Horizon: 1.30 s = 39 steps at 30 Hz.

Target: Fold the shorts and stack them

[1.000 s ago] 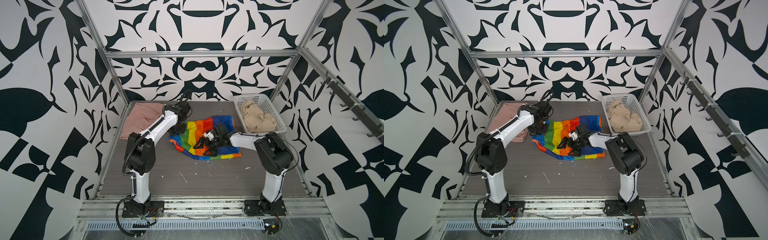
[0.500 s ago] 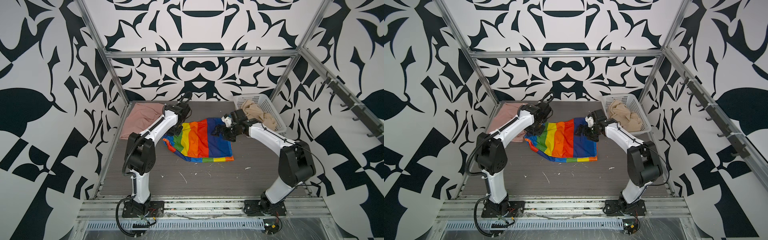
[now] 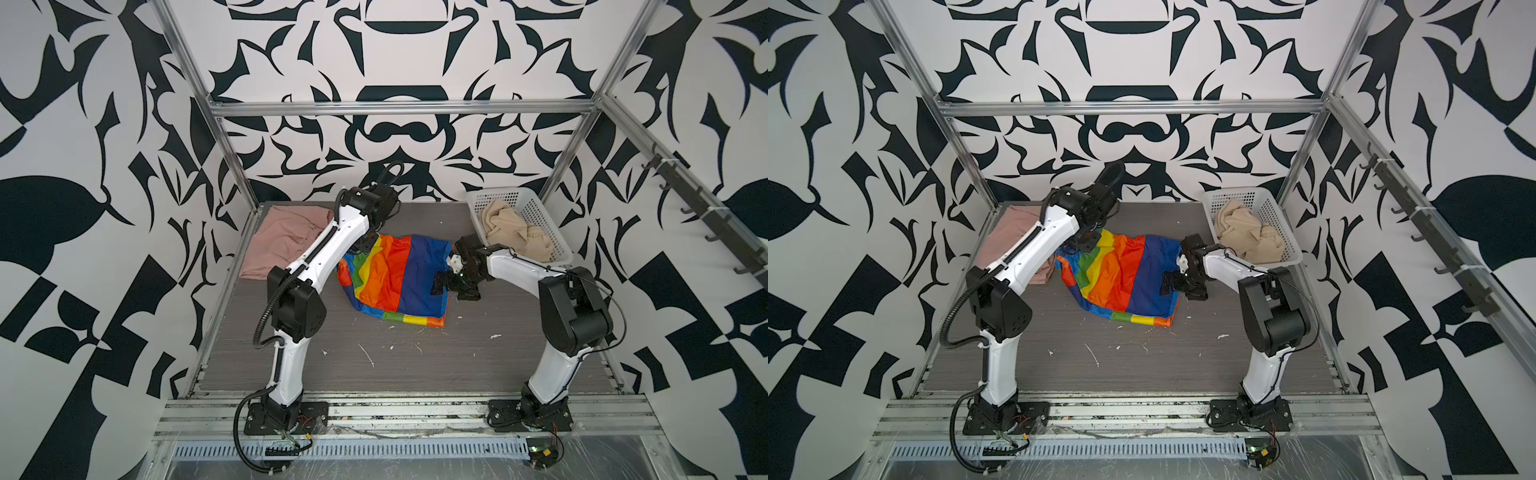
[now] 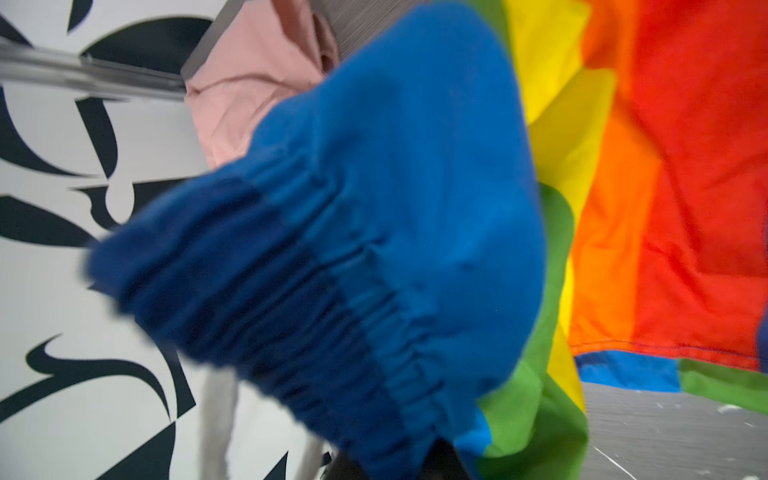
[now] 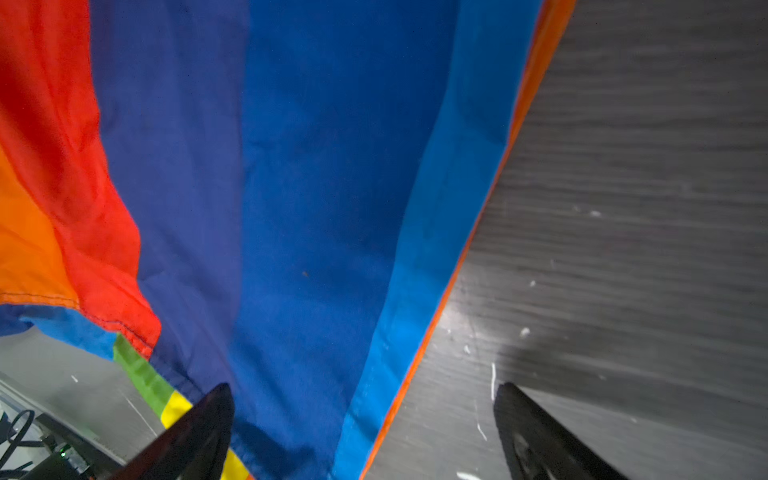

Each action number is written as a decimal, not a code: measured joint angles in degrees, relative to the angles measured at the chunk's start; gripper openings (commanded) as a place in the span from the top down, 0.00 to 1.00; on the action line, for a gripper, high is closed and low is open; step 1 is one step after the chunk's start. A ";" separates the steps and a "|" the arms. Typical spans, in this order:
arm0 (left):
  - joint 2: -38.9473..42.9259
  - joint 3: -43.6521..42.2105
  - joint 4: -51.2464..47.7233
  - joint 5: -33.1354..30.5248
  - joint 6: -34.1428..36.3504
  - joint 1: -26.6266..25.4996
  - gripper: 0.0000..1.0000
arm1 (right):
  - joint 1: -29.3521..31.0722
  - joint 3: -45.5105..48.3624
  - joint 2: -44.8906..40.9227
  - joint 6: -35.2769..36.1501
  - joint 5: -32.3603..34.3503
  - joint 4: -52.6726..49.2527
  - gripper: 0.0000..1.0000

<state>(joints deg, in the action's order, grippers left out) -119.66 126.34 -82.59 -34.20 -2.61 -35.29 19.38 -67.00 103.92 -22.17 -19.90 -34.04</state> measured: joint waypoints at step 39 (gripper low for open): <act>-12.44 -1.75 27.80 49.66 -20.48 -4.94 0.01 | 1.97 3.17 -5.11 -3.13 -4.26 3.76 0.00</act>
<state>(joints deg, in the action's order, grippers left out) -132.09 124.60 -54.78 15.46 -23.09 -40.23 21.34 -63.83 98.80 -25.30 -24.16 -30.28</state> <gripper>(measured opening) 0.654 0.997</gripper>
